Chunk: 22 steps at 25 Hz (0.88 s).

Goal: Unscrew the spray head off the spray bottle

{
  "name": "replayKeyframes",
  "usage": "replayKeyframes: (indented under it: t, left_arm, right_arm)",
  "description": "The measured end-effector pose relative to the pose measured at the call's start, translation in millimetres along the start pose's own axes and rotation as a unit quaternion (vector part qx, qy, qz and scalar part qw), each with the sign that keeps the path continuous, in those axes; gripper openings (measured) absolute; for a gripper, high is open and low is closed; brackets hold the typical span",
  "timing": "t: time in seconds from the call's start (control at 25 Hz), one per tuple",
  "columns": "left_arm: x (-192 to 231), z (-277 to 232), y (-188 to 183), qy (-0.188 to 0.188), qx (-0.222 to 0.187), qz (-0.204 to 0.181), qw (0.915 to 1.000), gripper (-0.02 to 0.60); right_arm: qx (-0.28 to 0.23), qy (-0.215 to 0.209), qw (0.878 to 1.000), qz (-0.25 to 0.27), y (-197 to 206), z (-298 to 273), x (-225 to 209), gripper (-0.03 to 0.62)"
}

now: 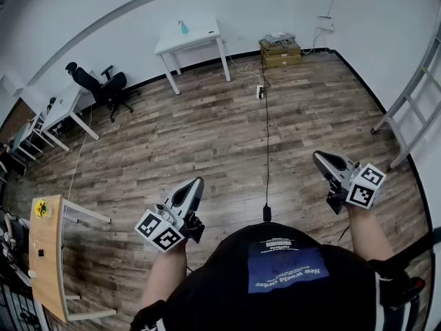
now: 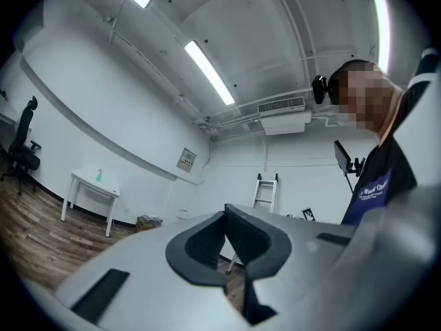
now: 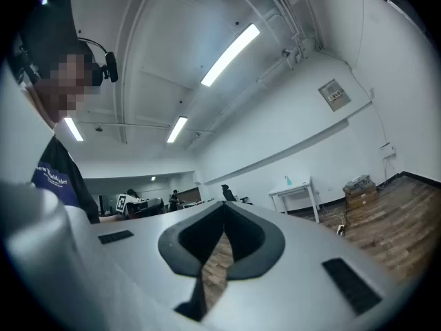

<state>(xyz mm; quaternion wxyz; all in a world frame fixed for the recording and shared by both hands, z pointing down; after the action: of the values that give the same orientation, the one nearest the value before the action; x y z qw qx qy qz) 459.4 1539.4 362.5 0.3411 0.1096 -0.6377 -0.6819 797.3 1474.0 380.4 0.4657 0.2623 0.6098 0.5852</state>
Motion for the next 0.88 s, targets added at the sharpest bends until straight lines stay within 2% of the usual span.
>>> replayKeyframes:
  t: [0.48, 0.72, 0.88]
  left_arm:
    - [-48.6, -57.2, 8.6, -0.002, 0.015, -0.009, 0.9998, 0.003]
    - [-47.1, -64.1, 11.2, -0.015, 0.019, -0.005, 0.9997, 0.003]
    - [-29.6, -65.4, 17.3, -0.016, 0.022, -0.002, 0.9996, 0.003]
  right_arm:
    - [-0.006, -0.003, 1.000, -0.015, -15.9, 54.3, -51.5, -0.003]
    - [0.006, -0.019, 1.000, -0.015, -11.1, 47.5, -62.5, -0.003]
    - [0.023, -0.025, 0.999, -0.013, -1.5, 26.3, -70.3, -0.003]
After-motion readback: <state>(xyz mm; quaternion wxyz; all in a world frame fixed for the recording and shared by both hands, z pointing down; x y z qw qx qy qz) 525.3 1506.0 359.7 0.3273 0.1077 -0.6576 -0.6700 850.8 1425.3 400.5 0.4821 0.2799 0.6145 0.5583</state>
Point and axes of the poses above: the fingertips, and each gripper's own axes: z backward along the fingers, x to its left, y out of its underside, the point moved 3 cm from there along z, backward along the fingers, and after that the axes turned 9 degrees about -y, right-handed, at the moved point
